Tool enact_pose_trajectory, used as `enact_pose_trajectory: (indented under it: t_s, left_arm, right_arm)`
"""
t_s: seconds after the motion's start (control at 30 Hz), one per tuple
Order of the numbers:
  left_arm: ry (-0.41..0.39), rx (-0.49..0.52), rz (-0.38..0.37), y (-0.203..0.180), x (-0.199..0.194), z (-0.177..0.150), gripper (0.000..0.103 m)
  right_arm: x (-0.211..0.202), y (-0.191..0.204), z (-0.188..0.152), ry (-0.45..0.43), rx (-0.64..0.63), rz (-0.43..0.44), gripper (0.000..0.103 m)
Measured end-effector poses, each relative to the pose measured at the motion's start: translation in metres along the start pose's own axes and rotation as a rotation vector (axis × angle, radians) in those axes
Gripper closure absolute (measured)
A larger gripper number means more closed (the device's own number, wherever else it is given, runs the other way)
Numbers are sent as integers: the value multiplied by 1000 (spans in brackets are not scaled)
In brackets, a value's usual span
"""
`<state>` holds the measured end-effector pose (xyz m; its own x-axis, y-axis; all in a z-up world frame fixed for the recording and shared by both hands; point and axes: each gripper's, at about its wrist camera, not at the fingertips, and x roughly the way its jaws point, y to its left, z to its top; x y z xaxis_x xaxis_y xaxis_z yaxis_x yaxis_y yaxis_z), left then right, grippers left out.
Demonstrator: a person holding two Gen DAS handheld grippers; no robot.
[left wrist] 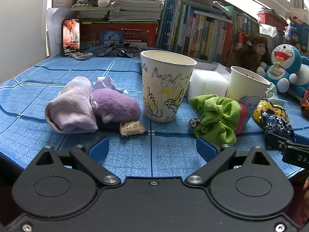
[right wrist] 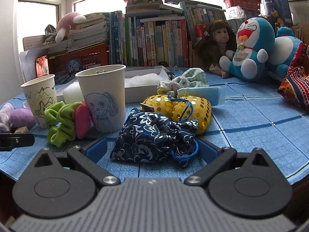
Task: Organize soft objects
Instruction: 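Move right tool toward blue floral pouch while left tool approaches small cream tile, then close right tool on blue floral pouch while left tool grasps cream tile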
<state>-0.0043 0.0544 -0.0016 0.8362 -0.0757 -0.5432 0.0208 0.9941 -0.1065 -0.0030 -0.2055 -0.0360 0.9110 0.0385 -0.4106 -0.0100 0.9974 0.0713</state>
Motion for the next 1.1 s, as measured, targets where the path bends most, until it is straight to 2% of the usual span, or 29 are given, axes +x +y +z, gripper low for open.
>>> enact_pose_trajectory:
  t_s: [0.27,0.4,0.63,0.8,0.87,0.93,1.0,1.03,1.1]
  left_arm:
    - [-4,-3,10,0,0,-1,6]
    - [-4,-3,13,1,0,-2,7]
    - [3,42,48,-2,2,-3,13]
    - [1,40,67,-1,6,0,29]
    - [-4,25,68,0,9,4,29]
    - [-10,10,66,1,12,9,34]
    - [-12,-2,67,3,16,13,45]
    - [-12,-4,70,4,18,14,47]
    - [-8,3,81,3,22,16,63]
  right_arm:
    - [1,2,-1,1,-11,-7,13]
    - [-1,2,-1,-6,-7,-14,21]
    - [-2,3,-1,-4,-10,-10,25]
    - [-2,3,-1,-4,-11,-11,26]
    - [-2,4,-1,-3,-13,-11,27]
    - [-3,5,-1,-4,-13,-12,28]
    - [-4,5,0,-5,-14,-13,28]
    - [-5,5,0,-6,-15,-14,29]
    - [-6,5,0,-9,-15,-17,29]
